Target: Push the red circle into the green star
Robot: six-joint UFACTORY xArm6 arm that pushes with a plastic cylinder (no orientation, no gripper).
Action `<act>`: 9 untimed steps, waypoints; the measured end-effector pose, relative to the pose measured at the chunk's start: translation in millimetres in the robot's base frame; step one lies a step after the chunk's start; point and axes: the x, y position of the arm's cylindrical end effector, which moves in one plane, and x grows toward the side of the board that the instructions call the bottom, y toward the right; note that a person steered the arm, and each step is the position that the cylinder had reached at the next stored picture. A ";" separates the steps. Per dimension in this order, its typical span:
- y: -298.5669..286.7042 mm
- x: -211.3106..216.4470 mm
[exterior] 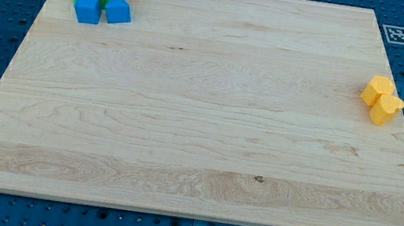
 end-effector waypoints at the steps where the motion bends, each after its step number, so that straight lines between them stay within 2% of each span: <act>1: -19.0 3.1; 2: -21.1 1.9; 3: -22.2 -21.9; 5: -91.2 -19.8; 6: -76.2 -1.0; 7: -44.4 37.6; 8: -44.4 37.6; 9: -46.9 19.0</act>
